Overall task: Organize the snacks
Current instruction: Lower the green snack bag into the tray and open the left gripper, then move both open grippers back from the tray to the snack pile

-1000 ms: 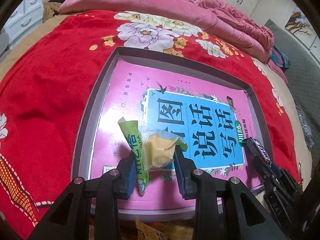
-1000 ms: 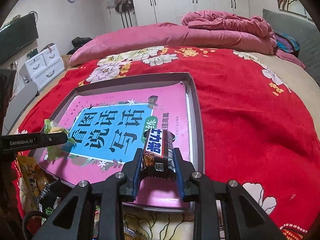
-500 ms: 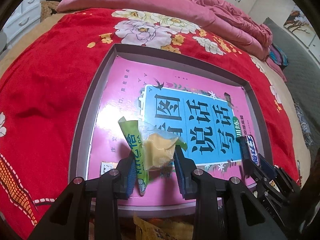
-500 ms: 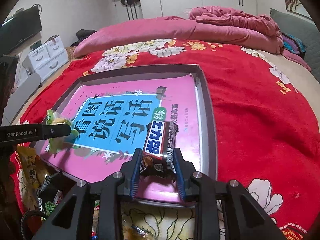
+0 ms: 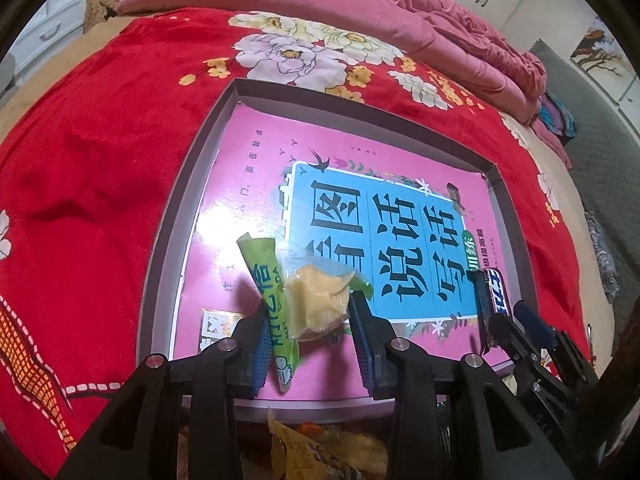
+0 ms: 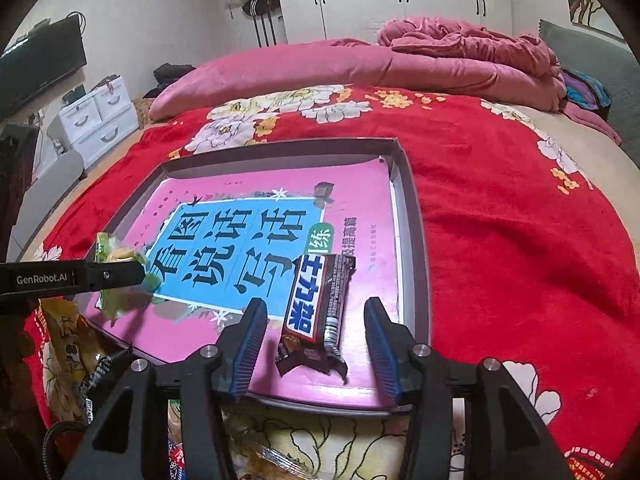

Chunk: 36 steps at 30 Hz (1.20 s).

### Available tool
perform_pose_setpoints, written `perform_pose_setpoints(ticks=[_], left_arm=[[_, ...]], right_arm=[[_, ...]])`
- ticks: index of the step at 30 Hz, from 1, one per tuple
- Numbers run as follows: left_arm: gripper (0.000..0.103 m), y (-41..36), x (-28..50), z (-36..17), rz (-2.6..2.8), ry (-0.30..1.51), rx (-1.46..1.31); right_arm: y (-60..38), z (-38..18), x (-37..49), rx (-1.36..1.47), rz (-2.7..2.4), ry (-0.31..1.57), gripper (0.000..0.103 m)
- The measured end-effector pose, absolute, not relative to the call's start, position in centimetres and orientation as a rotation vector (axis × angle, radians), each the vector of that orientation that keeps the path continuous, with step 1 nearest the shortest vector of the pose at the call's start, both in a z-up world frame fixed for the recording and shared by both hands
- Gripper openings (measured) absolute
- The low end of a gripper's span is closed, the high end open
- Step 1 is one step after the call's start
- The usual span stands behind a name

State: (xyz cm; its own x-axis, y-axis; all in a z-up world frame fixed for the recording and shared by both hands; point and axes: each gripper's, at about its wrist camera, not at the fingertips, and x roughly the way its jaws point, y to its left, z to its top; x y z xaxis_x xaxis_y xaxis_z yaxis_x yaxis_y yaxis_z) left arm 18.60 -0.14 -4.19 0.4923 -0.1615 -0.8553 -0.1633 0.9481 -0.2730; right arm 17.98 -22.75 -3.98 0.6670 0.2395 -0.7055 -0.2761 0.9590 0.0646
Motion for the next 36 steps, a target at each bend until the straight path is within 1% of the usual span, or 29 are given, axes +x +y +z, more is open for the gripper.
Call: perform_pose_setpoints(ticks=[4, 7, 10, 18, 20, 22, 28, 31, 36], left_arm=[[0.038, 0.1, 18.4, -4.0, 0.001, 1.054, -0.353], [0.042, 0.2, 18.4, -3.7, 0.007, 1.050, -0.354], [0.043, 0.3, 18.3, -3.3, 0.009, 1.039, -0.354], [0.051, 0.5, 17.9, -2.4, -0.014, 1.013, -0.358], [0.053, 0.5, 17.8, -2.0, -0.021, 1.002, -0.361], [0.060, 0.6, 17.6, -1.6, -0.026, 0.991, -0.365], [0.064, 0.8, 16.8, 0.3, -0.044, 0.942, -0.354], [0.065, 1.1, 16.4, 0.8, -0.042, 0.932, -0.355], [0.065, 1.8, 15.6, 1.0, -0.033, 0.927, -0.361]], right_arm=[[-22.8, -3.8, 18.0, -0.040, 0.298, 0.785, 0.054], [-22.8, -3.7, 17.9, -0.043, 0.301, 0.780, 0.055], [-22.8, -3.5, 17.8, -0.043, 0.300, 0.776, 0.057], [-23.0, -3.1, 17.6, -0.037, 0.297, 0.761, 0.059], [-23.1, -2.8, 17.5, -0.033, 0.298, 0.750, 0.061], [-23.4, -2.4, 17.4, -0.024, 0.301, 0.735, 0.064], [-24.0, -1.3, 17.0, 0.009, 0.310, 0.694, 0.066], [-24.3, -0.3, 16.4, 0.036, 0.331, 0.646, 0.074], [-24.4, 0.3, 16.0, 0.049, 0.340, 0.622, 0.076]])
